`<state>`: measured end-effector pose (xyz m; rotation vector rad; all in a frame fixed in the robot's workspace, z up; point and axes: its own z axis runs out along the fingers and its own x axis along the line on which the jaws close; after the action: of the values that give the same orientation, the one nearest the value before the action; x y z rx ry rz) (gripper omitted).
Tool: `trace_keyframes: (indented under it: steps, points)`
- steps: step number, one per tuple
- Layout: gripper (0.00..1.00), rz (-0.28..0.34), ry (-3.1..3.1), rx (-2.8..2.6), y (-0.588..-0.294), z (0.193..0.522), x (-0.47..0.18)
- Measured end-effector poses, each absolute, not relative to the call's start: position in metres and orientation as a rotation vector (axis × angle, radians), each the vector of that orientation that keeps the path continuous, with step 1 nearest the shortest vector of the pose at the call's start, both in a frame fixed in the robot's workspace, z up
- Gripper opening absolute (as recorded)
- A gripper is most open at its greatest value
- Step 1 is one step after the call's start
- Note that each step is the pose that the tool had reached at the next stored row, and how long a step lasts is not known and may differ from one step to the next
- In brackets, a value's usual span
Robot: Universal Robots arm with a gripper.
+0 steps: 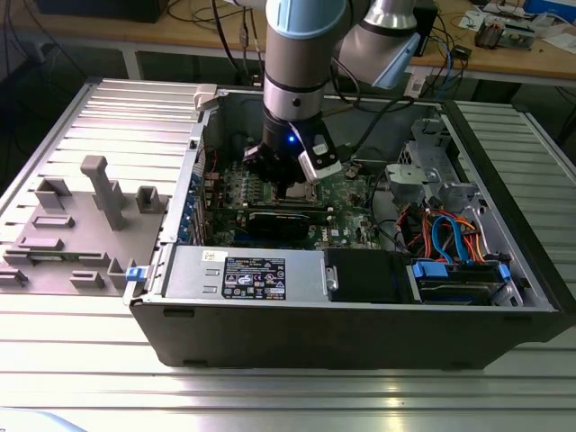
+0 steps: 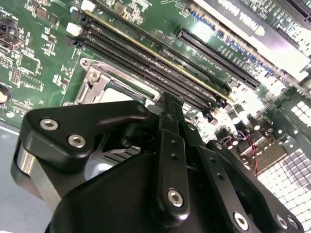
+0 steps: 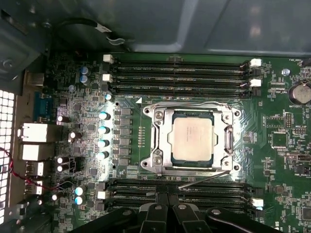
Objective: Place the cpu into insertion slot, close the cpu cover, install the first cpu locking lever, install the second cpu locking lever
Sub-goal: 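Install the second cpu locking lever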
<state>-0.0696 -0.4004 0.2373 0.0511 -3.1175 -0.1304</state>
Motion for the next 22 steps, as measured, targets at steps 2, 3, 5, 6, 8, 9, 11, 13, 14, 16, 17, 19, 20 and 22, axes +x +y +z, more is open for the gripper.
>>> trace_keyframes:
  steps: [2, 3, 5, 6, 8, 9, 11, 13, 14, 16, 17, 19, 20, 22]
  points:
    - [0.11, -0.165, -3.116, 0.051, -0.403, 0.236, -0.07]
    - [0.11, -0.177, -3.115, 0.052, -0.403, 0.236, -0.07]
    - [0.11, -0.199, -3.114, 0.052, -0.405, 0.234, -0.07]
    - [0.11, -0.211, -3.113, 0.052, -0.407, 0.233, -0.07]
    - [0.11, -0.22, -3.113, 0.052, -0.411, 0.23, -0.07]
    - [0.11, -0.229, -3.112, 0.053, -0.413, 0.228, -0.07]
    - [0.11, -0.241, -3.111, 0.054, -0.415, 0.227, -0.071]
    - [0.11, -0.262, -3.11, 0.054, -0.415, 0.225, -0.073]
    - [0.11, -0.267, -3.109, 0.054, -0.415, 0.224, -0.074]
    - [0.11, -0.281, -3.108, 0.054, -0.415, 0.222, -0.078]
    - [0.11, -0.289, -3.108, 0.054, -0.415, 0.221, -0.079]
    - [0.11, -0.297, -3.107, 0.055, -0.415, 0.219, -0.079]
    - [0.11, -0.3, -3.107, 0.054, -0.415, 0.218, -0.079]
    - [0.11, -0.305, -3.106, 0.054, -0.415, 0.215, -0.079]
